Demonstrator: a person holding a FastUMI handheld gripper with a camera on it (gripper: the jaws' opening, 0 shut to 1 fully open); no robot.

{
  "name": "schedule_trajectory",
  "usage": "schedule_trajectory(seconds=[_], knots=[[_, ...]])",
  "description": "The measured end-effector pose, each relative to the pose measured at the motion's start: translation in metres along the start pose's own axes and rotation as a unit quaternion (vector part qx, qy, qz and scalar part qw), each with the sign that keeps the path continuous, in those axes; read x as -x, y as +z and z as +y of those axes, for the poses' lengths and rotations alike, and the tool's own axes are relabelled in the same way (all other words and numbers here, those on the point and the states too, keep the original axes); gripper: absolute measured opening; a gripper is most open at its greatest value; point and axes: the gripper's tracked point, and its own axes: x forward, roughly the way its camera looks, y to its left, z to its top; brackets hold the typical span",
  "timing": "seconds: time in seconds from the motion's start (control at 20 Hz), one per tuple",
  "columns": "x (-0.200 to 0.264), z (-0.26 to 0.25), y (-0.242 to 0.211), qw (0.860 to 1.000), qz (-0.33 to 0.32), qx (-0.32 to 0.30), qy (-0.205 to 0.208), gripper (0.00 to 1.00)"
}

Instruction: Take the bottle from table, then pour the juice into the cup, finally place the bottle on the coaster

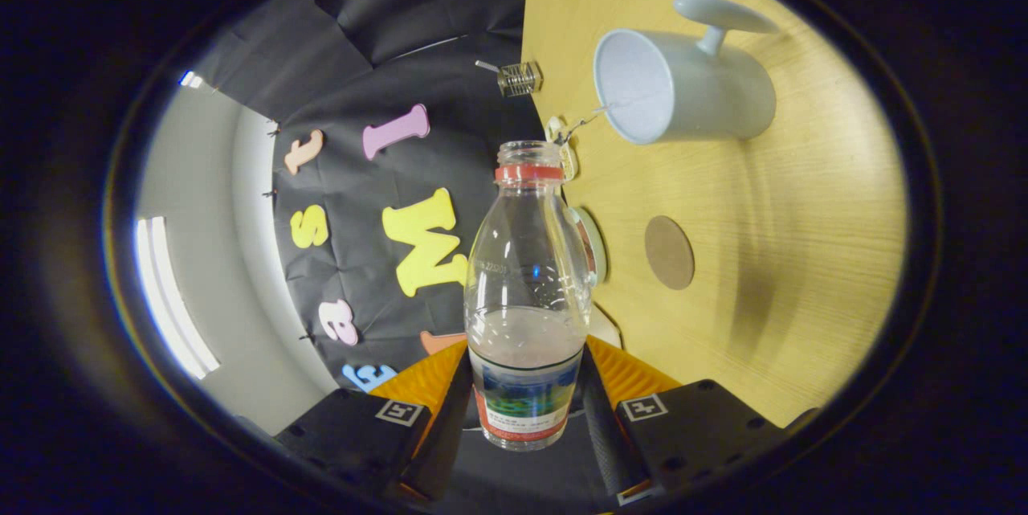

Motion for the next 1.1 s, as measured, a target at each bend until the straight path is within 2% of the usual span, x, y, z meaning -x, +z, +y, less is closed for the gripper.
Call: schedule_trajectory(seconds=[0.3, 1.1], knots=[[-0.002, 0.004, -0.002, 1.000, 0.002, -0.014, 0.004, 0.74], [-0.005, 0.027, -0.002, 0.997, -0.015, -0.067, 0.045, 0.74]])
